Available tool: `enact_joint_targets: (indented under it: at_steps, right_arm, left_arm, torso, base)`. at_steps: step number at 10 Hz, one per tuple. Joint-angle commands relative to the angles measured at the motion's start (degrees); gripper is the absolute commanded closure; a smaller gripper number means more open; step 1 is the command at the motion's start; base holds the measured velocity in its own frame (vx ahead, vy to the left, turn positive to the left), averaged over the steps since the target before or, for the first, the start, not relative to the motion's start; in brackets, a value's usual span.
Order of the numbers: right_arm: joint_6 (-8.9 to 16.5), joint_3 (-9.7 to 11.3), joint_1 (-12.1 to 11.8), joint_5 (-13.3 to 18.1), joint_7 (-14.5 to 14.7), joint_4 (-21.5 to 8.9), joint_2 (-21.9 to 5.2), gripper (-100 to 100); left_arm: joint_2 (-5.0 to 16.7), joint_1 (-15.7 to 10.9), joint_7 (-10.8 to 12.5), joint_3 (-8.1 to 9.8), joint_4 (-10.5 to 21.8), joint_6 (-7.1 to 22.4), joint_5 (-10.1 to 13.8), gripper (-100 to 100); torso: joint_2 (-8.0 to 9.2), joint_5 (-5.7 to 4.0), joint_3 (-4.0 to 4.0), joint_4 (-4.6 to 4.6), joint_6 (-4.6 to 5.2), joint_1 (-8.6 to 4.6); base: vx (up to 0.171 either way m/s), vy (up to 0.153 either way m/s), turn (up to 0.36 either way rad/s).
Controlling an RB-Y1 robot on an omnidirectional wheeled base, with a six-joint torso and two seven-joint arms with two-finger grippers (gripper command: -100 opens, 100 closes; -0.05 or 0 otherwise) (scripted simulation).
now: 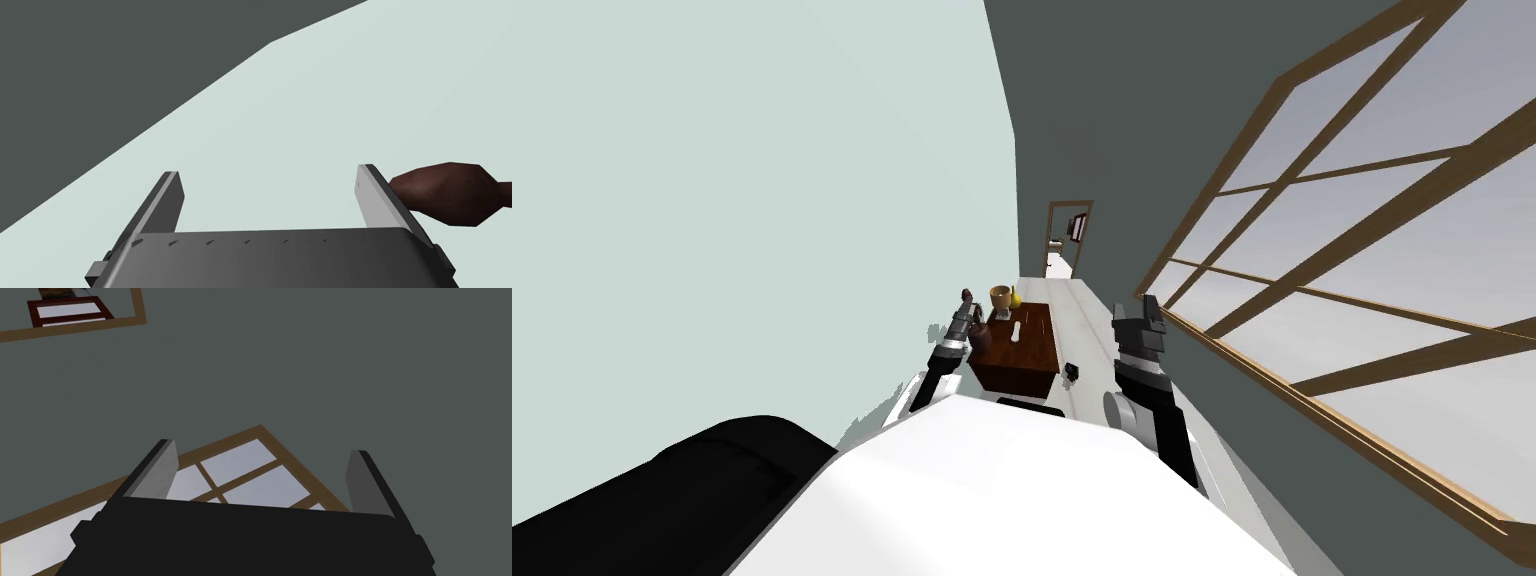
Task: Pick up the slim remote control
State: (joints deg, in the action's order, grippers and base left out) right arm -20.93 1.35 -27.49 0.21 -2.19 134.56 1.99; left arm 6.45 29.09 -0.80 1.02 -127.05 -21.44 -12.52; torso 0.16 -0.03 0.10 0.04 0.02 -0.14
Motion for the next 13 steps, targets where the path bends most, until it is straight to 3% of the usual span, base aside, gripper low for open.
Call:
enact_joint_targets:
  at_steps: [1,2,3,4,7,8,9,10,11,12,13]
  right_arm:
    - [0.0,0.0,0.0,0.0,0.0,0.0,0.0,0]
    - [0.0,0.0,0.0,0.0,0.0,0.0,0.0,0]
    - [0.0,0.0,0.0,0.0,0.0,0.0,0.0,0]
    - [0.0,0.0,0.0,0.0,0.0,0.0,0.0,0]
    - [0.0,0.0,0.0,0.0,0.0,0.0,0.0,0]
    - [0.0,0.0,0.0,0.0,0.0,0.0,0.0,0]
    - [0.0,0.0,0.0,0.0,0.0,0.0,0.0,0]
    - [0.0,0.0,0.0,0.0,0.0,0.0,0.0,0]
    - [0.0,0.0,0.0,0.0,0.0,0.0,0.0,0]
    - [0.0,0.0,0.0,0.0,0.0,0.0,0.0,0]
    - [0.0,0.0,0.0,0.0,0.0,0.0,0.0,0]
  left_arm:
    - [0.5,0.1,-0.6,0.04,1.4,-0.5,-1.6,-100]
    - [1.9,0.0,-1.4,0.43,3.6,-0.7,-4.0,-100]
    - [1.9,0.0,-1.4,0.43,3.9,-0.7,-4.3,-100]
    - [3.5,-0.1,-2.4,0.80,6.5,-0.9,-6.7,-100]
    - [5.1,-0.2,-3.6,1.15,9.5,-1.1,-10.4,-100]
    - [6.8,-0.2,-4.8,1.45,12.1,-1.2,-12.5,-100]
    - [6.8,-0.2,-4.8,1.45,12.7,-1.2,-13.7,-100]
    - [8.7,-0.3,-6.2,1.70,14.6,-1.3,-15.8,-100]
    - [8.7,-0.3,-6.2,1.70,16.0,-1.3,-17.1,-100]
    - [10.5,-0.5,-7.8,1.87,17.5,-1.3,-19.1,-100]
    - [10.5,-0.5,-7.8,1.87,19.4,-1.3,-20.6,-100]
  torso:
    - [0.00,0.00,0.00,0.00,0.00,0.00]
    - [-0.05,0.01,-0.03,-0.01,-0.04,0.05]
    - [-0.03,0.01,-0.02,-0.01,-0.01,0.04]
    - [-0.03,0.02,-0.02,-0.01,-0.04,0.07]
    - [-0.04,0.02,-0.02,-0.01,-0.01,0.08]
    - [-0.05,0.02,-0.03,-0.01,-0.05,0.12]
    - [-0.05,0.02,-0.03,-0.01,-0.01,0.10]
    - [-0.06,0.03,-0.03,-0.01,-0.06,0.14]
    - [-0.05,0.03,-0.03,-0.01,-0.01,0.13]
    - [-0.05,0.03,-0.03,-0.01,-0.07,0.15]
    - [-0.06,0.03,-0.03,-0.01,-0.01,0.15]
  base:
    - [-0.016,-0.031,-0.116]
    - [-0.025,-0.041,-0.225]
    - [-0.027,-0.027,-0.121]
    - [-0.030,-0.035,-0.224]
    - [-0.020,-0.024,-0.184]
    - [-0.017,-0.028,-0.278]
    - [-0.016,-0.015,-0.124]
    - [-0.018,-0.023,-0.276]
    - [-0.015,-0.014,-0.124]
    - [-0.015,-0.019,-0.289]
    - [-0.012,-0.008,-0.145]
